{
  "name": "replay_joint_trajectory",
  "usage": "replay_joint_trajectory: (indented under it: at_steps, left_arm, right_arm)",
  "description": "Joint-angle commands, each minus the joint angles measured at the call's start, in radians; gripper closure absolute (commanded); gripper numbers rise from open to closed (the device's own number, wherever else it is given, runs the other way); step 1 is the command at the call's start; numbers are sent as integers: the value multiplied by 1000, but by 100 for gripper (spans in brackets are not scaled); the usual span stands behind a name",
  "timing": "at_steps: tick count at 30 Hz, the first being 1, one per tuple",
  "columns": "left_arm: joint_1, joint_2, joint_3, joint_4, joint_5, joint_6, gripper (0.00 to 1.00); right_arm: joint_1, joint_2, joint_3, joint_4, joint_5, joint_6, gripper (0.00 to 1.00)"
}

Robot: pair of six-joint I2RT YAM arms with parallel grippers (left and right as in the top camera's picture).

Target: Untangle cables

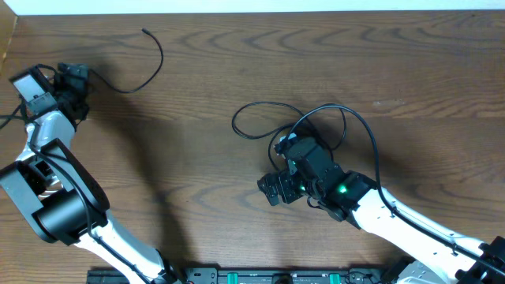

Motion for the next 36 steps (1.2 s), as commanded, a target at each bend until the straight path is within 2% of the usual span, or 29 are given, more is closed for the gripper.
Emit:
replay_joint_trajectory:
  at_steps: [1, 6, 9, 13, 17, 25, 30, 36]
  left_arm:
    - [1, -14, 5, -121, 272, 35, 4]
    - [1, -15, 5, -538, 138, -89, 4]
    - [1, -26, 5, -620, 114, -85, 4]
    - [0, -85, 5, -646, 174, -22, 4]
    - [-11, -208, 5, -689, 171, 16, 4]
    - [-99, -537, 5, -711, 144, 78, 4]
    - [-282, -711, 5, -707, 19, 191, 4]
    - [-599, -771, 5, -702, -220, 211, 4]
  right_arm:
    - [6, 2, 11, 2, 11, 5, 1]
    - [7, 2, 11, -21, 0, 5, 1]
    - [7, 2, 11, -47, 0, 5, 1]
    - [6, -1, 12, -56, 1, 5, 1]
    - [-12, -48, 16, -34, 15, 5, 1]
    - [-107, -302, 21, -82, 80, 35, 1]
    - [-158, -491, 21, -219, 259, 129, 1]
    - [-166, -615, 21, -383, 402, 137, 1]
